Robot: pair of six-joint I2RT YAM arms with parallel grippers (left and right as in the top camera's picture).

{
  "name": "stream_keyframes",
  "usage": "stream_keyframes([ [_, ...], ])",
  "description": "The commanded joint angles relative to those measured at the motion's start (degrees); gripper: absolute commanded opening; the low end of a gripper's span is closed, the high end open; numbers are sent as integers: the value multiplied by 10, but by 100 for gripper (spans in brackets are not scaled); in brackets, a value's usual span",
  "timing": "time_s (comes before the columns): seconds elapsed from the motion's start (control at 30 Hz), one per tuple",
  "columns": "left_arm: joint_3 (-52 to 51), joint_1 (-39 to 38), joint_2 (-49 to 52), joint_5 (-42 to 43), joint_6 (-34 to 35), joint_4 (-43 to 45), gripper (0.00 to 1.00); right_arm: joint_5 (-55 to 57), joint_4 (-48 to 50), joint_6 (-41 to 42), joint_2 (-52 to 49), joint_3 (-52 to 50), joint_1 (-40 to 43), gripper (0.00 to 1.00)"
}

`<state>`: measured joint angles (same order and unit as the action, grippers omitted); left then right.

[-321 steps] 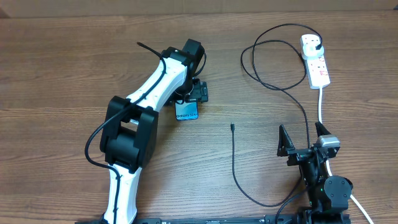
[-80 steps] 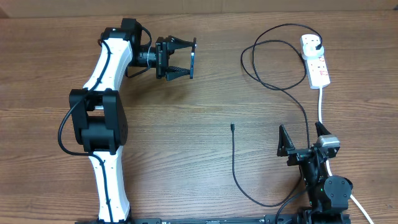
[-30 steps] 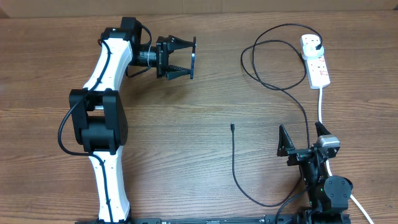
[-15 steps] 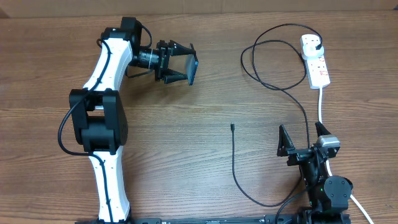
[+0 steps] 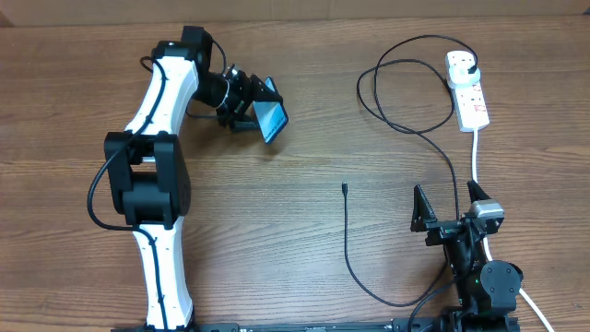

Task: Plug charger to phone and switch on socket
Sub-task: 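Rotate the held phone upright with the left gripper, bottom edge down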

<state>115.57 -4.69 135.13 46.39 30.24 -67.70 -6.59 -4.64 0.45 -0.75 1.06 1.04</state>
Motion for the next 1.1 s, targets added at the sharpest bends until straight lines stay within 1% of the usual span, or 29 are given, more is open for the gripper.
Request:
stream_keyframes([
  [0.0,17,-30,1,-88,-62,0,63,5,2,4,3,-6,-3,100],
  [0.3,17,-100,1,-307,-63,-14,63,5,2,4,3,-6,-3,100],
  [0.4,17,-118,1,-352,-61,-14,62,5,2,4,3,-6,-3,100],
  [0.53,17,-136,1,-421,-31,-15,62,5,2,4,3,-6,-3,100],
  [0.67,17,-145,1,-457,-12,-16,61,5,2,4,3,-6,-3,100],
  [1.07,21,-145,1,-431,-13,-19,61,5,2,4,3,-6,-3,100],
])
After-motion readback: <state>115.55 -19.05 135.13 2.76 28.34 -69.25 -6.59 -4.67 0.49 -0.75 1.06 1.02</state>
